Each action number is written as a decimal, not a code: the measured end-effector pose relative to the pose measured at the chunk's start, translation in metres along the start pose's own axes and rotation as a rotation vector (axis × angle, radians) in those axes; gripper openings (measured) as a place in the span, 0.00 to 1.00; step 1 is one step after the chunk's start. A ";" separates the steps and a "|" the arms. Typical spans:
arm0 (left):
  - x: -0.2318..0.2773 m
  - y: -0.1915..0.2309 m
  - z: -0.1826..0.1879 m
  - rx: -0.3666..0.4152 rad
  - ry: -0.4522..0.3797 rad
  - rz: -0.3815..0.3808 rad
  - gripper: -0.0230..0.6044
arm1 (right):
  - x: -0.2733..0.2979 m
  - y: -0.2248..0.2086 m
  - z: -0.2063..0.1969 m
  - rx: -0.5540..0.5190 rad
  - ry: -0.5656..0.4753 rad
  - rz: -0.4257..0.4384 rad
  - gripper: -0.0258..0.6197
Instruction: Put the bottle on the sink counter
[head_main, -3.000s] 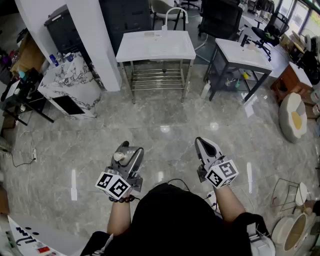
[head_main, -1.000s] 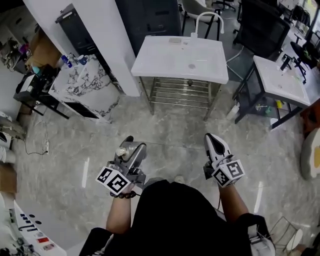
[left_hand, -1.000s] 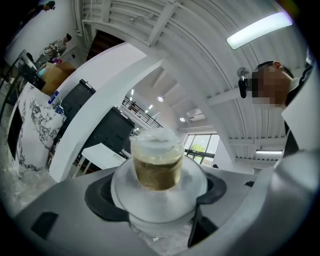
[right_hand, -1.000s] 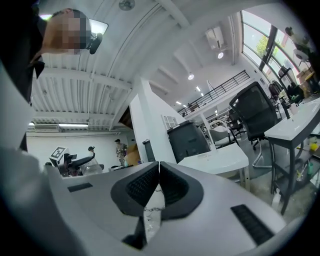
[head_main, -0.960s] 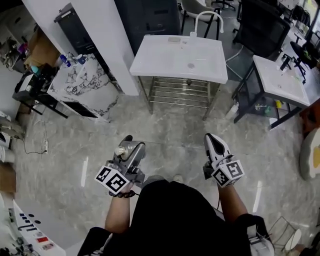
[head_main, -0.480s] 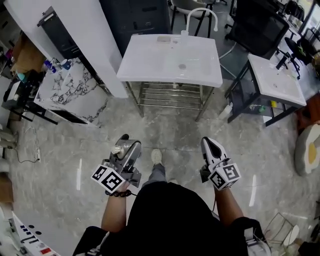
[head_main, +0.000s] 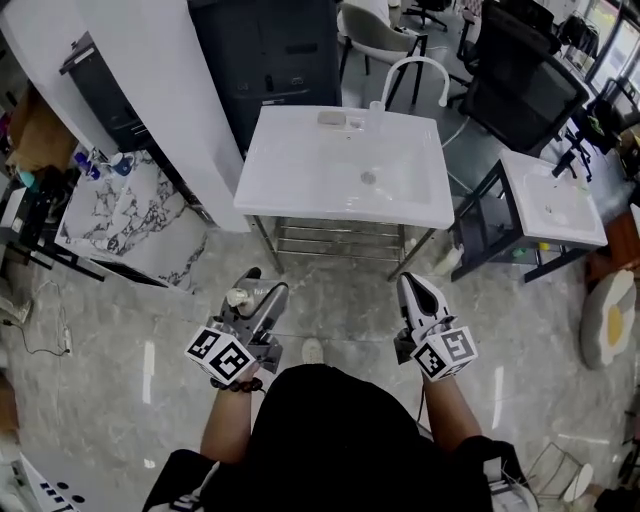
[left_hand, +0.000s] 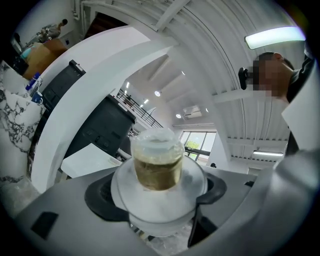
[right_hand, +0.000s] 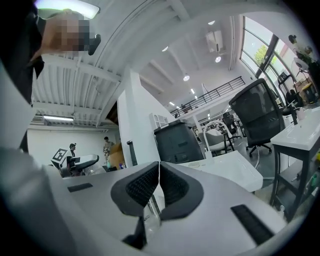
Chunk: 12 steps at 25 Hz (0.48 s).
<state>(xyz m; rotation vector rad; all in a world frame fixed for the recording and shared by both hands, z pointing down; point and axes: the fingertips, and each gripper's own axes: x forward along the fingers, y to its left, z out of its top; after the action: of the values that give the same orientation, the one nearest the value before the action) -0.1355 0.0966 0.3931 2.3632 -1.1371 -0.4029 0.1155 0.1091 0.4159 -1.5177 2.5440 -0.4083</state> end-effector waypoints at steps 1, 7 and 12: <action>0.006 0.008 0.004 -0.003 0.000 -0.002 0.60 | 0.012 0.000 0.002 -0.004 0.000 0.003 0.09; 0.034 0.050 0.030 -0.006 -0.007 -0.006 0.60 | 0.071 -0.005 0.004 -0.016 0.015 0.002 0.09; 0.047 0.077 0.041 -0.015 0.002 -0.005 0.60 | 0.105 -0.001 -0.006 -0.018 0.045 0.020 0.09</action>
<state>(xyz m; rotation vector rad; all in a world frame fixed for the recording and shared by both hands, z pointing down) -0.1751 0.0060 0.3979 2.3535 -1.1237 -0.4091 0.0645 0.0171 0.4224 -1.5044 2.6012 -0.4230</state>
